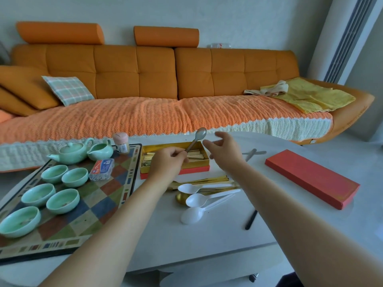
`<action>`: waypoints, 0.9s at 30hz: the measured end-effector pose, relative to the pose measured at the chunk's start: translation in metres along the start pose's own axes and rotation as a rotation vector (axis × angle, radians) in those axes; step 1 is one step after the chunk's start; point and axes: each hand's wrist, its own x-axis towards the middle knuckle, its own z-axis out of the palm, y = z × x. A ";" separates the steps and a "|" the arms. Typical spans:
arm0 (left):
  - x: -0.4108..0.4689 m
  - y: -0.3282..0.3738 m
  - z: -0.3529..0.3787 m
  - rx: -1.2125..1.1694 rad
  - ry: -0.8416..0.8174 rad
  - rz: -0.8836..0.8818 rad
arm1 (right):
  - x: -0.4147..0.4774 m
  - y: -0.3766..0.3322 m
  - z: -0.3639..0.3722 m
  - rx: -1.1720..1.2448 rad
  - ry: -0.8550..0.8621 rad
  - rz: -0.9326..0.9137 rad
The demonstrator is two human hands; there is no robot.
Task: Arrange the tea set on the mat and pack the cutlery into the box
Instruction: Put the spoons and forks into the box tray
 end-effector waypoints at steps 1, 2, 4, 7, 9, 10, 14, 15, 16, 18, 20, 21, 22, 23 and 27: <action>0.002 -0.001 -0.001 -0.028 0.004 -0.013 | 0.002 -0.002 0.008 0.079 -0.067 0.074; 0.004 -0.002 -0.002 -0.041 0.000 -0.018 | 0.002 -0.004 0.015 0.135 -0.128 0.115; 0.008 -0.007 -0.004 -0.008 -0.036 0.005 | 0.002 -0.007 0.028 0.231 -0.195 0.142; 0.011 -0.014 -0.010 0.140 -0.108 0.051 | 0.008 -0.013 0.045 0.293 -0.201 0.125; 0.015 -0.019 -0.017 0.306 -0.080 0.073 | 0.015 -0.016 0.056 0.250 -0.174 0.065; 0.017 -0.021 -0.022 0.392 -0.032 0.095 | 0.020 -0.016 0.061 0.200 -0.156 0.025; 0.030 -0.035 -0.043 0.438 0.237 0.245 | 0.034 -0.016 0.070 -0.296 -0.115 -0.238; 0.034 -0.040 -0.047 0.451 0.271 0.300 | 0.036 -0.016 0.072 -0.389 -0.116 -0.284; 0.035 -0.044 -0.051 0.487 0.275 0.351 | 0.039 -0.014 0.074 -0.437 -0.126 -0.304; 0.037 -0.050 -0.057 0.600 0.209 0.416 | 0.043 -0.008 0.080 -0.489 -0.161 -0.304; 0.036 -0.058 -0.057 0.676 0.057 0.435 | 0.046 -0.001 0.087 -0.554 -0.200 -0.281; 0.035 -0.063 -0.056 0.698 -0.033 0.431 | 0.048 0.001 0.090 -0.578 -0.216 -0.271; 0.035 -0.067 -0.054 0.738 -0.118 0.418 | 0.048 0.004 0.091 -0.595 -0.234 -0.264; 0.036 -0.070 -0.051 0.801 -0.187 0.400 | 0.049 0.005 0.092 -0.605 -0.252 -0.262; 0.038 -0.072 -0.045 0.943 -0.271 0.317 | 0.045 0.008 0.090 -0.605 -0.247 -0.286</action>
